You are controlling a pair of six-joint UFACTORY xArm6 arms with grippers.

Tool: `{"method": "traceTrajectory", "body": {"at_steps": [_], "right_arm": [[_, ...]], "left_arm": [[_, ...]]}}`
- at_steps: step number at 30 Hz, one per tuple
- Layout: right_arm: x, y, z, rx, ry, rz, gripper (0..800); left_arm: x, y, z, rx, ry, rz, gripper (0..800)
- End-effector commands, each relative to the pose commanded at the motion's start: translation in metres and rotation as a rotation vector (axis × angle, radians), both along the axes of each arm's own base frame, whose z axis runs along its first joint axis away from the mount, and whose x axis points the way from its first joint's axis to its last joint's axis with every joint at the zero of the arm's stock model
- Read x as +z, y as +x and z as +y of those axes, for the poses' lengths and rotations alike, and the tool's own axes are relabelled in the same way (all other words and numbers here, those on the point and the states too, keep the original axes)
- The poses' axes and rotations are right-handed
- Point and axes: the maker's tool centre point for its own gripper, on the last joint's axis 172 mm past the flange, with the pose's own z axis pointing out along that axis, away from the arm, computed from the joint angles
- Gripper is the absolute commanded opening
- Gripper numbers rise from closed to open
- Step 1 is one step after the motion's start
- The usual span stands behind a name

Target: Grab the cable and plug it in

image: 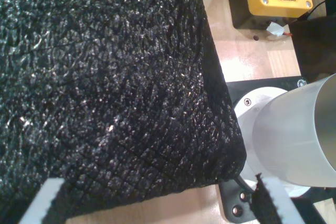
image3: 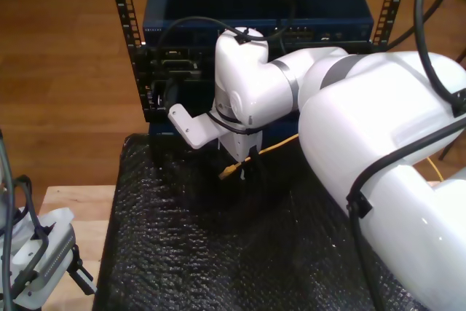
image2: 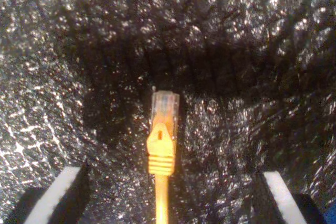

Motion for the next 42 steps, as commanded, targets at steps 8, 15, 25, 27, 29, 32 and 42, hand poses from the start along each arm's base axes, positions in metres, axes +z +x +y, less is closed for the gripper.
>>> {"method": "traceTrajectory", "body": {"at_steps": [8,15,25,27,29,32,42], "right_arm": [[0.000,0.004,0.003,-0.001,0.013,-0.022,616],[-0.004,0.002,0.001,-0.007,0.012,-0.018,575],[-0.008,-0.001,0.000,-0.008,0.033,-0.054,560],[-0.002,0.000,0.000,-0.008,0.046,-0.076,559],[0.002,-0.001,0.001,-0.011,0.053,-0.086,558],[0.000,-0.003,0.000,-0.019,0.052,-0.082,536],[-0.004,-0.004,-0.004,-0.025,0.048,-0.075,515]], "left_arm": [[0.000,0.000,0.000,0.001,-0.002,0.000,800],[0.000,0.000,-0.001,0.000,-0.002,0.000,800],[0.000,0.000,-0.001,0.000,-0.004,0.000,800],[0.000,0.000,-0.001,0.000,-0.002,0.000,800],[0.000,0.000,-0.001,0.000,-0.004,0.000,800],[0.000,0.000,-0.001,0.000,-0.004,0.000,800],[0.000,0.000,-0.001,0.000,-0.004,0.001,800]]}}
